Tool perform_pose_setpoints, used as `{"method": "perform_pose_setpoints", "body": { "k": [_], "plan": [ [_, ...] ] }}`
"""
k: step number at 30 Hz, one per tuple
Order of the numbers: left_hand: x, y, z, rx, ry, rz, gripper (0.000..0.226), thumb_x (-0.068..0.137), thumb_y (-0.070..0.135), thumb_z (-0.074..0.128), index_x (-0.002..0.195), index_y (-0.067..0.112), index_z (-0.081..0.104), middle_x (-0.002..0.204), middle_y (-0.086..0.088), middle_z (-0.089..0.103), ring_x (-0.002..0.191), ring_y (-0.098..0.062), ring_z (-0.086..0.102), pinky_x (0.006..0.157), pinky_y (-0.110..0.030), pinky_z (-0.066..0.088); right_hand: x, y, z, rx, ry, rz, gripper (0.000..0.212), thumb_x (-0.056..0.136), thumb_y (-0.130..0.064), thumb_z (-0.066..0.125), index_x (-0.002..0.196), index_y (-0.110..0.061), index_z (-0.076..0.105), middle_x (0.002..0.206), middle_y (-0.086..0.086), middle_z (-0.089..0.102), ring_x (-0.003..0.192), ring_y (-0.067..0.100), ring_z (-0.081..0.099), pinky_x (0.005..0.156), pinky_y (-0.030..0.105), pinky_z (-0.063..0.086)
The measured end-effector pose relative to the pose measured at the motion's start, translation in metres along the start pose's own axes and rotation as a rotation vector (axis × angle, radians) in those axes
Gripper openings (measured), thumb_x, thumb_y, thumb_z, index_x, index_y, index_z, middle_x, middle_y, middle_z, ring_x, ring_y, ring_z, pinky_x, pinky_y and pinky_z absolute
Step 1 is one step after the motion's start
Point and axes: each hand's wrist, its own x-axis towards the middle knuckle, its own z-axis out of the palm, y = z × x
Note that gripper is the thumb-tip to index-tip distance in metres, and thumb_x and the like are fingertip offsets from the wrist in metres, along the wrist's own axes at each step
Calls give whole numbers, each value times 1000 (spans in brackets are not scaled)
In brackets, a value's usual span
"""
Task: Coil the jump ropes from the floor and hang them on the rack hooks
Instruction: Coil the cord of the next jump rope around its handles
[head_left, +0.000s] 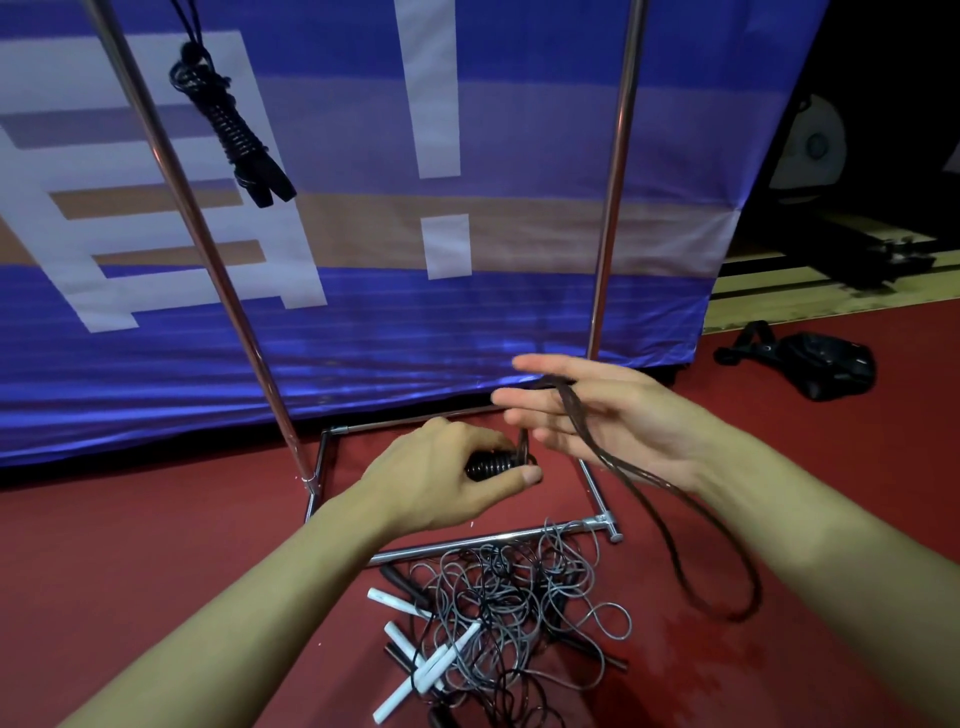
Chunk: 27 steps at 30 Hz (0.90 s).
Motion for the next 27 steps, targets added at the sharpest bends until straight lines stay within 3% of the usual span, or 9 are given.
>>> {"method": "perform_pose_setpoints", "body": {
  "k": [3,7,11,14,16,18,20,22,27],
  "plan": [
    [-3,6,-3,-86,-53,74,35,93,72,55,82,41,65,58,5,54,54,-16,47,54,-33,41,6,7,-8,-210,42,-80,42,103,5,45,141,-13,49,132,18,68,94,19,72,74,24,57],
    [-8,13,-6,-102,-118,97,40,93,73,55,96,36,72,66,4,60,60,-19,51,58,-35,46,11,11,-21,-434,147,-82,39,104,1,50,140,-12,44,130,3,71,70,11,50,62,21,47],
    [-11,19,-7,-150,-135,114,37,93,70,57,97,36,72,65,4,60,58,-19,50,57,-38,45,14,20,-32,-657,184,-114,81,104,6,44,160,-17,-9,127,-3,72,80,20,63,71,24,53],
    [-11,22,-10,-262,-100,112,33,94,63,62,90,31,67,66,-1,58,58,-21,49,60,-45,45,16,30,-36,-801,138,-138,99,105,1,48,152,-27,-35,119,-6,76,92,23,72,84,25,53],
    [-11,23,-14,-328,-74,110,29,95,57,65,93,29,63,70,-1,63,59,-24,52,60,-46,47,16,30,-38,-889,140,-147,96,104,-3,50,155,-31,-26,112,-10,77,94,13,73,87,24,51],
    [-11,23,-16,-446,-61,74,28,95,51,67,104,27,55,76,-4,70,59,-31,57,59,-45,52,15,27,-38,-906,115,-154,77,101,2,50,161,-28,12,106,-8,76,96,12,71,90,25,50],
    [-12,21,-18,-565,-38,38,32,96,45,67,115,27,49,77,-7,70,54,-29,57,55,-41,52,14,29,-37,-949,47,-189,45,100,2,53,139,-20,46,99,-7,72,92,13,68,87,33,52],
    [-13,19,-21,-616,-7,36,34,97,40,66,124,29,48,75,-8,68,51,-26,58,53,-35,52,13,34,-35,-1039,14,-224,12,104,-15,56,113,-19,48,88,-15,68,79,7,62,76,36,53],
    [-11,20,-24,-663,72,44,21,99,31,65,118,24,63,70,-7,67,45,-21,56,46,-24,44,16,37,-27,-1172,43,-316,11,108,-17,49,97,-15,46,80,-10,71,62,5,55,63,22,41]
  ]
}}
